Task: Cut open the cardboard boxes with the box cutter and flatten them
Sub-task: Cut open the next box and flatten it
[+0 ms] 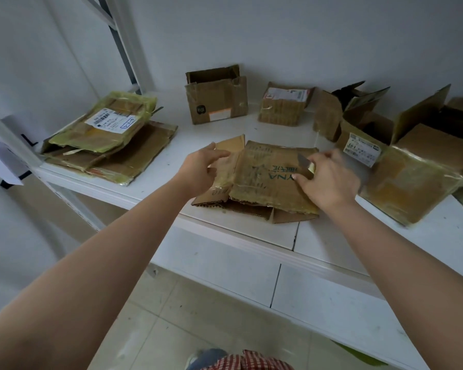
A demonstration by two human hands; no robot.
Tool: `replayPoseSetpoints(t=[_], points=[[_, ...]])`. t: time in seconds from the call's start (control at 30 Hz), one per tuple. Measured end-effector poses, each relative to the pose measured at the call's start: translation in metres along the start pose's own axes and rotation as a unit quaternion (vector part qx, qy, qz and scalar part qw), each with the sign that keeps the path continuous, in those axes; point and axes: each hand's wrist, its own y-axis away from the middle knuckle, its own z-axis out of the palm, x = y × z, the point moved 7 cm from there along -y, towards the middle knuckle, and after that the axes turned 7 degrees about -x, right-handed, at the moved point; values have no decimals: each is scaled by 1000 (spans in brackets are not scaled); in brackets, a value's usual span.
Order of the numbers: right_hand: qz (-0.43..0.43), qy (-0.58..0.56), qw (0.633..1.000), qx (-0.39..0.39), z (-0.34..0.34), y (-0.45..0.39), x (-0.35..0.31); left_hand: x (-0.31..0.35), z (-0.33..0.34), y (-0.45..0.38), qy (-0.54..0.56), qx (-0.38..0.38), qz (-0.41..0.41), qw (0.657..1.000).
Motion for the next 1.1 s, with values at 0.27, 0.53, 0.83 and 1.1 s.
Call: replayPoseSetpoints(t=[0.27,0.53,0.83,1.1], points=[[-31,15,999,0,-2,-17,-20,-6,-3,-16,126,55,-64,988],[-51,87,995,1,18,-29,-30,21,27,-42,-78,36,26,996],[-85,89,979,-161,87,-30,-4,-3,96,-50,-235,-134,32,962],[-63,125,971,-193,90,-37,-11,-1,96,-53,-266,-123,24,956]])
